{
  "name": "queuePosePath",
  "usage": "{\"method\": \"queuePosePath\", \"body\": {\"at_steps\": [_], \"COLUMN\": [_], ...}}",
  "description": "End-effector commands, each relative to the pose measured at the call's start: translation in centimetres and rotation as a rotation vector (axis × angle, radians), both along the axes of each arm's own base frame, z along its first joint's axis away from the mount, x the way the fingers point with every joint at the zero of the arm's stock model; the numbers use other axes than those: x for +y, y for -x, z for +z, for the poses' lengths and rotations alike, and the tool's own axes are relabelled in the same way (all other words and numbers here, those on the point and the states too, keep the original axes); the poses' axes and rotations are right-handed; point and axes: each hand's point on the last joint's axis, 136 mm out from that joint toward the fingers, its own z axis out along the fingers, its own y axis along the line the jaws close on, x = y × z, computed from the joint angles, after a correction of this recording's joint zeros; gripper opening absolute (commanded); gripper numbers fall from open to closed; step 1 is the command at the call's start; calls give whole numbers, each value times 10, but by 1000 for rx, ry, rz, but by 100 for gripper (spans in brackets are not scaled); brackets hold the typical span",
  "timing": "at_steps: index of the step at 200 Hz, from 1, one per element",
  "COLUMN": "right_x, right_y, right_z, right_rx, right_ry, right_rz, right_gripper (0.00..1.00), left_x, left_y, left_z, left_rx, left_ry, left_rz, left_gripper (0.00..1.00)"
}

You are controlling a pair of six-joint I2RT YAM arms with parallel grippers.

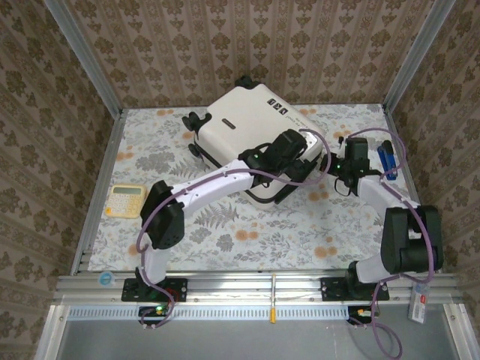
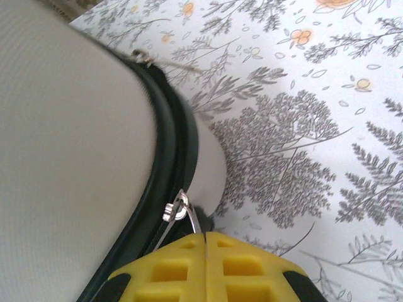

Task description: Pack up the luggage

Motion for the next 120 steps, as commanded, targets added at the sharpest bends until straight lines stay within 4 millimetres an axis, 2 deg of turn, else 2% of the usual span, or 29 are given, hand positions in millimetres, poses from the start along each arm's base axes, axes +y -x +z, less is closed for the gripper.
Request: {"method": "queuePosePath", "body": {"at_steps": [1, 33, 70, 88, 92, 120], "right_x": [-29, -17, 0, 8, 10, 35], "right_y": [-15, -11, 6, 17, 19, 37], "right_z": [6, 6, 6, 2, 12, 11], "right_rx": [-15, -28, -40, -31, -56, -83], "right_ry": [56, 14, 6, 3, 4, -11], "right_rz": [-81, -40, 12, 39, 44, 107], "right_gripper": [0, 0, 0, 0, 0, 0], "left_x": [46, 54, 67, 78, 80, 104], "left_y": [43, 51, 59, 63, 65, 71], "left_z": [-102, -103, -105, -103, -102, -98], "left_rx": [278, 295, 346, 355, 354, 355], "left_ry": [-269, -255, -218, -212, -212, -224], "left_rz": [-33, -55, -86, -94, -95, -75], "left_gripper": [79, 78, 76, 75, 75, 75]}}
